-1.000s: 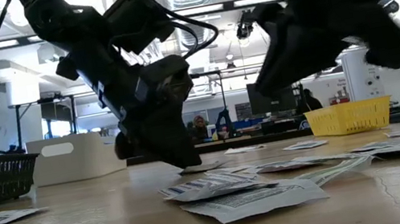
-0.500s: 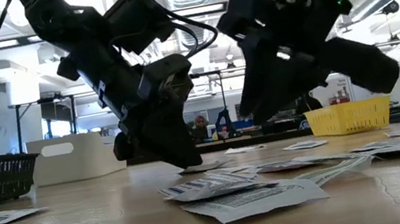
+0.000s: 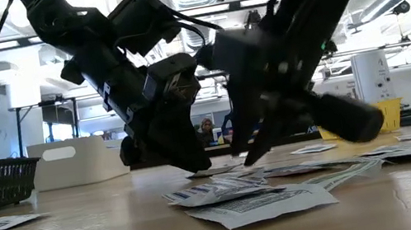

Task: Pick & Place First Aid Supplies
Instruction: Put the gray towelette pack into the white bin

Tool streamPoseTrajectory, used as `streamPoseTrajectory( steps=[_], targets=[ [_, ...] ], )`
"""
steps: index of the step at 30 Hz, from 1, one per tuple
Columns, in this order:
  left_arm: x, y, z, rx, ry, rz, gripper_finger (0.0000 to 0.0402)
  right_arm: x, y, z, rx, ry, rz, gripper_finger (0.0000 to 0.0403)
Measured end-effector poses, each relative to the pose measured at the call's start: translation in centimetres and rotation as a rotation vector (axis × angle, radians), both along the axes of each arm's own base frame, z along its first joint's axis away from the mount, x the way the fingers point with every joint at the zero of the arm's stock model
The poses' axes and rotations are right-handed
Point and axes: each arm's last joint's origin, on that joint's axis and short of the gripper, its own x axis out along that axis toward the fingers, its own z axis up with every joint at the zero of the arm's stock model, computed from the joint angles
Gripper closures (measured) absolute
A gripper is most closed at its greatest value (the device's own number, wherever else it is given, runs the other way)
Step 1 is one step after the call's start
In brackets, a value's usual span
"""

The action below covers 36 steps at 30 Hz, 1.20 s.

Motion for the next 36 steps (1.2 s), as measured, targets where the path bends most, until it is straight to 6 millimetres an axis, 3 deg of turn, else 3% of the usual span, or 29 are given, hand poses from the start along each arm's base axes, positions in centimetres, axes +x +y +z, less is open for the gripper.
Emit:
streamPoseTrajectory(
  steps=[10,36],
  targets=[
    [0.0,0.2,0.0,-0.037,0.004,-0.025,0.0309,0.7,-0.9,-1.4,-0.091,-0.011,-0.075,0.0319],
    [0.4,1.7,0.6,-0.074,-0.071,-0.120,0.0309,1.4,-1.3,-1.4,-0.023,-0.081,-0.118,0.0349]
  ],
)
